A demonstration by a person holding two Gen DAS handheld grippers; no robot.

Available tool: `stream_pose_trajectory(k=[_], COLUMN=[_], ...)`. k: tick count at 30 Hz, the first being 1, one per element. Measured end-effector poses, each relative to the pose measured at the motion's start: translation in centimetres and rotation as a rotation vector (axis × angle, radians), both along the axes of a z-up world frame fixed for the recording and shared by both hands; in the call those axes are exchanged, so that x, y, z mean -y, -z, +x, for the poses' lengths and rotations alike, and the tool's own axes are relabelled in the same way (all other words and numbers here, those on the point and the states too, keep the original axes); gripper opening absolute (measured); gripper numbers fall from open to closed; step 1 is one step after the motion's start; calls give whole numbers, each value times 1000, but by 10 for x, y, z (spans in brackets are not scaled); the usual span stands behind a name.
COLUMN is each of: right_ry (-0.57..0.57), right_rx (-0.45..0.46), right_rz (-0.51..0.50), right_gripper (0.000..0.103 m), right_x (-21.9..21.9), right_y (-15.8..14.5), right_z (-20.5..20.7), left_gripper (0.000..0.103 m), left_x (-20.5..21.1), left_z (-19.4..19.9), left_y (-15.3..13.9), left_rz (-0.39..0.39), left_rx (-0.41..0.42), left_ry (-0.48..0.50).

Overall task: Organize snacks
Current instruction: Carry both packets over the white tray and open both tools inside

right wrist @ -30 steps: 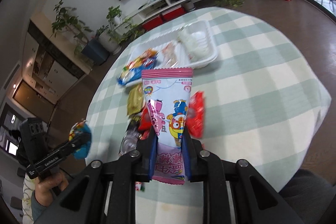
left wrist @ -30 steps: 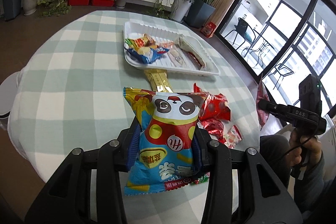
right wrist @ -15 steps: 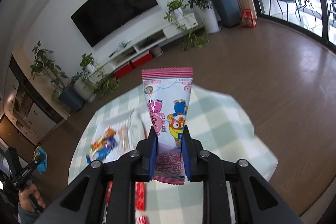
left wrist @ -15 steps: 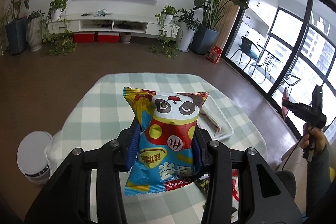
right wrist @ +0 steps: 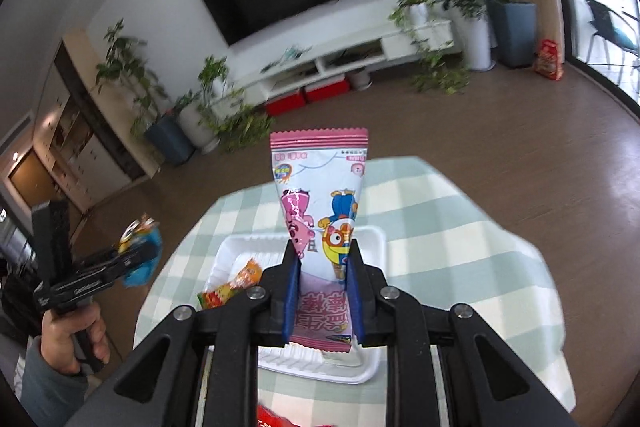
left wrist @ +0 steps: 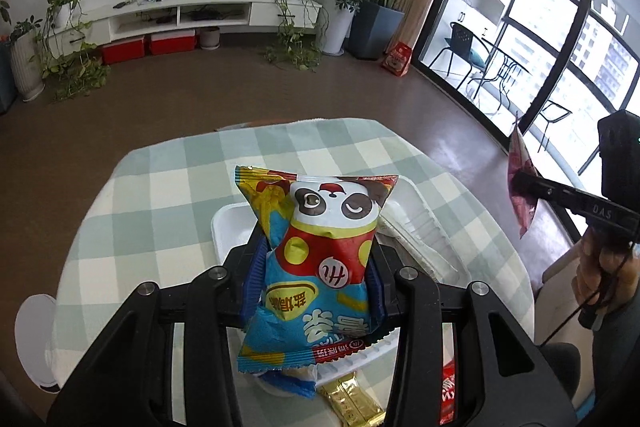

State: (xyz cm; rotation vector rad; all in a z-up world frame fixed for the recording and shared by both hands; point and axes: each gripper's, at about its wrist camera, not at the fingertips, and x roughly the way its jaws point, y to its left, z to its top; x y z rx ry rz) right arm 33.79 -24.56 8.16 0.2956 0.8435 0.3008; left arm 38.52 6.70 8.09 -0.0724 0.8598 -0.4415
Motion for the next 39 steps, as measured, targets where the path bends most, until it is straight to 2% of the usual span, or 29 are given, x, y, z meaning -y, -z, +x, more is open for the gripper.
stream_pose_trajectory(k=[4, 9, 16, 19, 27, 30, 34, 39], right_ry=[-90, -142, -177, -169, -188, -178, -181, -179], right_rx=[-57, -119, -176, -193, -202, -221, -231, -232], right_rz=[-73, -132, -175, -187, -220, -229, -224, -236], right_gripper=[23, 23, 23, 23, 24, 24, 24, 25], right_x=[-37, -65, -81, -81, -94, -96, -98, -101], right_y=[26, 54, 84, 93, 106, 111, 117, 119], right_z=[16, 32, 38, 41, 44, 47, 48, 49], left_gripper=[39, 39, 39, 39, 41, 45, 46, 54], left_x=[15, 42, 68, 75, 82, 82, 79, 78], left_z=[23, 37, 37, 35, 29, 29, 29, 29], left_y=[39, 78, 109, 117, 126, 131, 133, 134], left_rz=[-21, 21, 76, 116, 151, 157, 148, 149], left_rx=[-45, -74, -102, -105, -117, -136, -139, -146], left_ry=[-10, -7, 23, 31, 52, 63, 62, 64])
